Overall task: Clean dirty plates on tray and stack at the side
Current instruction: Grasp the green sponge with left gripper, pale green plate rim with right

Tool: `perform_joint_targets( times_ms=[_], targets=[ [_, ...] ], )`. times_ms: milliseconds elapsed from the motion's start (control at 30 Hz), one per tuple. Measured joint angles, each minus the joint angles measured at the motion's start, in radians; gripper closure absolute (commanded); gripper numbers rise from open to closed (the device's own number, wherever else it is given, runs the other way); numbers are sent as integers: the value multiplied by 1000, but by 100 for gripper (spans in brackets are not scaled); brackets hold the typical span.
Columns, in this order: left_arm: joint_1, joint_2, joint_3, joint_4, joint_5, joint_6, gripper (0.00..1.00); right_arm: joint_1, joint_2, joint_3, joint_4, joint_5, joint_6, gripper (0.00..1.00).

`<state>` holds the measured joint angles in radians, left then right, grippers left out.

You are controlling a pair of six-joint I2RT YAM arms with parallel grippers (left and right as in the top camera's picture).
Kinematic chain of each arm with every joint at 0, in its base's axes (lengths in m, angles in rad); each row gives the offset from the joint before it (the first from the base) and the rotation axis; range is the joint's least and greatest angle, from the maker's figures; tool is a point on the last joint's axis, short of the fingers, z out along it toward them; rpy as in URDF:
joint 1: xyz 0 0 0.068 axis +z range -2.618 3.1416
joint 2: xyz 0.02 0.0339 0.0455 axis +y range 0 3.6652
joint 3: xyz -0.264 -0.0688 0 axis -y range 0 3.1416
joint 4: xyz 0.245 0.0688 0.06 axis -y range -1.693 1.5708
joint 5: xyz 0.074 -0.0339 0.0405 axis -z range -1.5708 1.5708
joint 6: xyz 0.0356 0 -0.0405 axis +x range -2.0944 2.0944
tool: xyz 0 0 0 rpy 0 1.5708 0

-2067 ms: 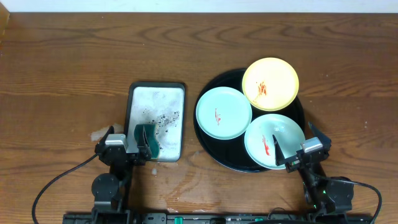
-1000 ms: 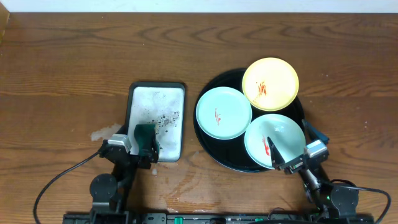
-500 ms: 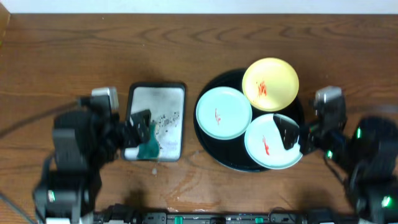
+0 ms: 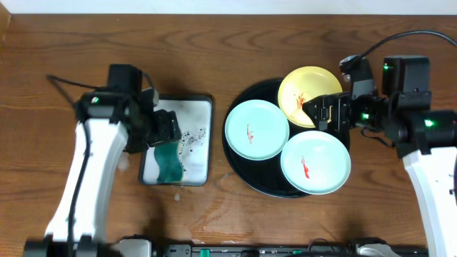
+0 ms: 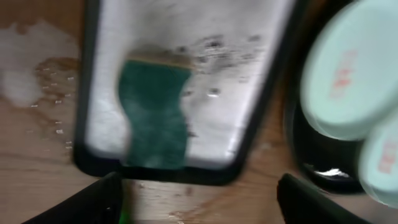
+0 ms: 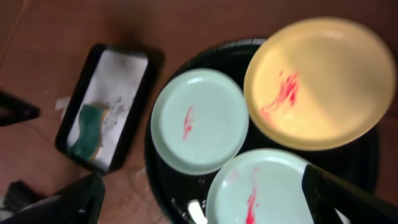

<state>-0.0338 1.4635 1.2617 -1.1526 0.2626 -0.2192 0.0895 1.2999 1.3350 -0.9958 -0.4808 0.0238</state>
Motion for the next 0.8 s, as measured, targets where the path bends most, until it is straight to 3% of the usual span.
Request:
perform_joint_targets(
  times_ms=[100,333,467,667,700,800],
  targets=[
    [0,87,-42,45,-77,-21,31,15,15,0,-47,-13,2,9],
    [0,265,-192,217,-138,-93,52,69,16,0,-69,-25,3,14],
    [0,315,-217,275,-129,-131,92,93,16,0,-69,-26,3,17],
    [-1,316,-208,283,-108,-129,91,94,16,0,-69,-27,3,18],
    [-1,320,-190,257,-109,-124,74,94,16,0,-69,-26,3,18],
    [0,327,-106,163,-116,-113,47,94,16,0,-69,-19,3,18]
  ],
)
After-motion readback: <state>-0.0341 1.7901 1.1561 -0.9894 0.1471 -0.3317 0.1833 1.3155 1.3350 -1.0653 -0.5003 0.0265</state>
